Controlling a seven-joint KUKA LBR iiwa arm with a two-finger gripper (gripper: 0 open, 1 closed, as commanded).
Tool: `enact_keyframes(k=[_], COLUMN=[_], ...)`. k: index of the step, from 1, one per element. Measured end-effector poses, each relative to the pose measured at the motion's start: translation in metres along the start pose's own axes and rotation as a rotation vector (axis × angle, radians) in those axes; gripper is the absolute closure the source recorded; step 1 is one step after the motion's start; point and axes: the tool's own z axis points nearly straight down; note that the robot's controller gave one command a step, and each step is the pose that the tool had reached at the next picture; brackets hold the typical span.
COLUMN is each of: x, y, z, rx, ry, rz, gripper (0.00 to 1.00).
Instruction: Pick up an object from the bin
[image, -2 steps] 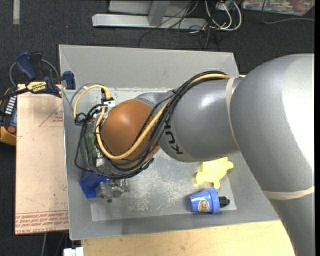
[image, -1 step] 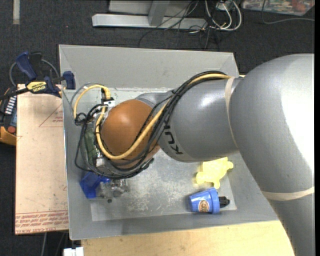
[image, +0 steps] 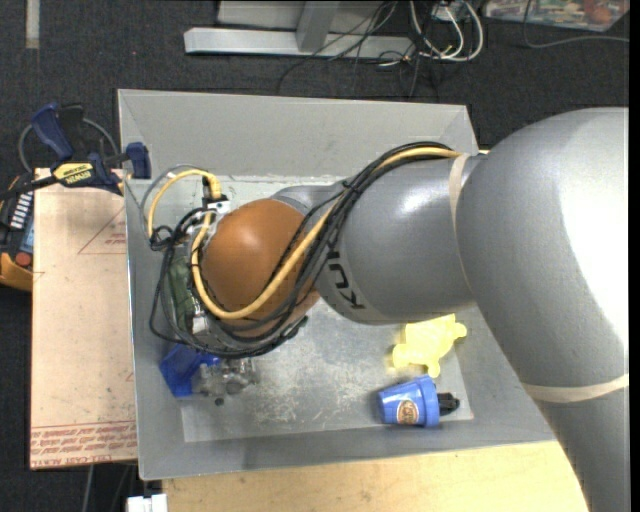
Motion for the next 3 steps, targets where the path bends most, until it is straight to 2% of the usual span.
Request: enact_keyframes(k=[1, 2, 3], x=[0.000, 0.006, 0.003], y=[0.000, -0.016, -0.019], z=[0.000, -0.081, -0.037], rx=[0.000, -0.002, 0.006], ry=[0.000, -0.001, -0.004], rz=[0.000, -0.002, 0.011], gripper=[1.00, 1.00, 1.00])
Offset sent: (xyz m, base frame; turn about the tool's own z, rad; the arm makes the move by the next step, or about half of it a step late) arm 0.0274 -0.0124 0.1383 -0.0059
